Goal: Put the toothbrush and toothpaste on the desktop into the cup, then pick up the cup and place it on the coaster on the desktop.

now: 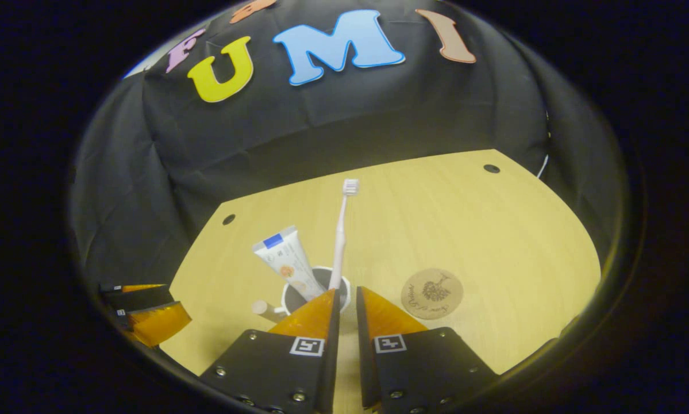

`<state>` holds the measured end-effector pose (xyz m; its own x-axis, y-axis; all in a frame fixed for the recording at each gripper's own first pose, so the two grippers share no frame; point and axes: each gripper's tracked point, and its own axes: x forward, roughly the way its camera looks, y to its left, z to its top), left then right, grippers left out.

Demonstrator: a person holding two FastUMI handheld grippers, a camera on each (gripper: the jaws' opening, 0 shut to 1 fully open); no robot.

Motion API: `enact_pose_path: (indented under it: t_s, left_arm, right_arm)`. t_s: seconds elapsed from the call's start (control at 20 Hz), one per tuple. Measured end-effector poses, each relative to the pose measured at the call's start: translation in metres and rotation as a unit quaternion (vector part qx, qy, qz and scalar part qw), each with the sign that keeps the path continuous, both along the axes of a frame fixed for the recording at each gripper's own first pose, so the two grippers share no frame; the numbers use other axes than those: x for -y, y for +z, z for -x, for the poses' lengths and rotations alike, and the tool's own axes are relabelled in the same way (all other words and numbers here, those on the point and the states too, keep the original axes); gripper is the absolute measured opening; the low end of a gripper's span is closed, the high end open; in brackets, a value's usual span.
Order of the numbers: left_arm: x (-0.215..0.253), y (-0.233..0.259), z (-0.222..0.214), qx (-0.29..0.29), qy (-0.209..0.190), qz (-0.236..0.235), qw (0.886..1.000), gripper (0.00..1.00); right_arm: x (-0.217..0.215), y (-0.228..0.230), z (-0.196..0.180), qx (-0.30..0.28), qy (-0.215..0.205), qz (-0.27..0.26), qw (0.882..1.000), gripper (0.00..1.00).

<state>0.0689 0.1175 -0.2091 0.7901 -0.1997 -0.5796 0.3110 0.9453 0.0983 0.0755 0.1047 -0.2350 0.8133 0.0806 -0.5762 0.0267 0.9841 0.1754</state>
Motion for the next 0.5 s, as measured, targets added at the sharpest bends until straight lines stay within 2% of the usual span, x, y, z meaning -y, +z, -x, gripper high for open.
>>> enact_pose_path:
  t_s: [0.1,0.2,0.3,0.5]
  left_arm:
    - [0.016,-0.007,-0.006,-0.026,-0.055,-0.002,0.998,0.81]
    - [0.018,-0.026,-0.012,-0.071,-0.121,-0.015,0.99,0.81]
    - [0.004,-0.046,-0.021,-0.109,-0.177,-0.056,0.977,0.82]
    - [-0.008,-0.083,-0.033,-0.172,-0.248,-0.133,0.944,0.81]
  right_arm:
    - [0.018,0.001,0.006,-0.002,-0.025,-0.007,1.0,0.17]
    - [0.038,0.002,0.014,-0.004,-0.052,-0.013,0.999,0.18]
    - [0.059,0.002,0.024,-0.007,-0.077,-0.015,0.997,0.17]
    - [0.1,-0.004,0.047,-0.019,-0.133,-0.025,0.991,0.17]
